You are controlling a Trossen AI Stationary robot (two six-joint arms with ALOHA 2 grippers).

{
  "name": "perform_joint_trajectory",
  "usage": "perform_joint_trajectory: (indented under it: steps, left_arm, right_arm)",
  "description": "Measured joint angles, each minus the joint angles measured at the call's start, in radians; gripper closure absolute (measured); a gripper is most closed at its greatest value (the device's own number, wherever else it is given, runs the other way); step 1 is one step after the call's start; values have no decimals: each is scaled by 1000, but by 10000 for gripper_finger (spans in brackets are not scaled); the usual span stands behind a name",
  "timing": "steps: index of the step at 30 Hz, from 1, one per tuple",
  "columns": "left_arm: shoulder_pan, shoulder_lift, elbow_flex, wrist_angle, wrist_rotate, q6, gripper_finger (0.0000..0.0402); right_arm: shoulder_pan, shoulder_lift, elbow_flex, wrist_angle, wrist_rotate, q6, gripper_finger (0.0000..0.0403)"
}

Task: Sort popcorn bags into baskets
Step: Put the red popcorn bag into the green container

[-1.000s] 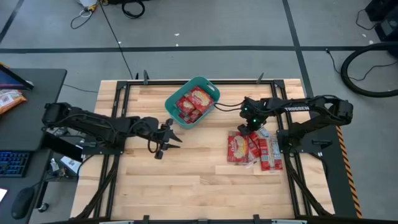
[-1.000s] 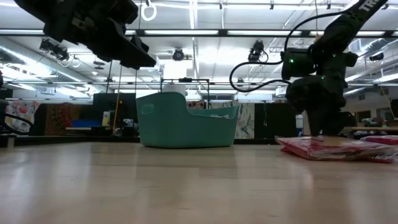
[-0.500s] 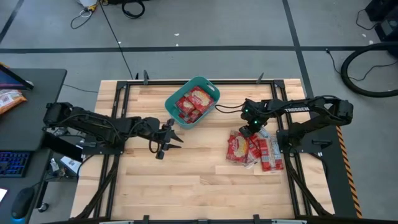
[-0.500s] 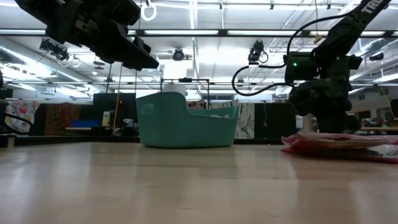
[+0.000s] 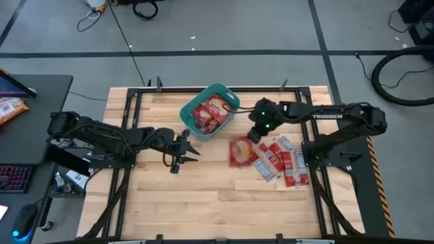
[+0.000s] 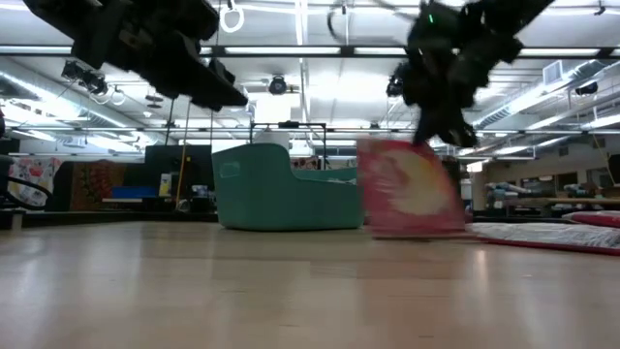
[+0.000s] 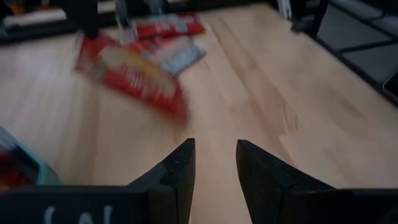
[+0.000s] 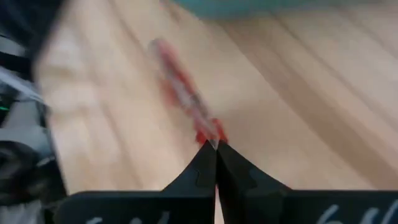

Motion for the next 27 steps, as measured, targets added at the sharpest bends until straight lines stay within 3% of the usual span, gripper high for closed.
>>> perform_joint_trajectory:
  steps: [4,9,17,27]
  left_arm:
    - [-6,-45,-7,25,0,26,280]
    - [-6,-109,-108,226,0,24,280]
    - [-6,-291,-208,294,-4,46,280]
    - [-6,-507,-291,281,-1,43,280]
  right_arm:
    - [72,2,86,87,72,-1,398]
    - [130,3,152,206,200,-10,399]
    - [169,64,256,375,246,-111,400]
    - [127,299,429,597,257,-308,399]
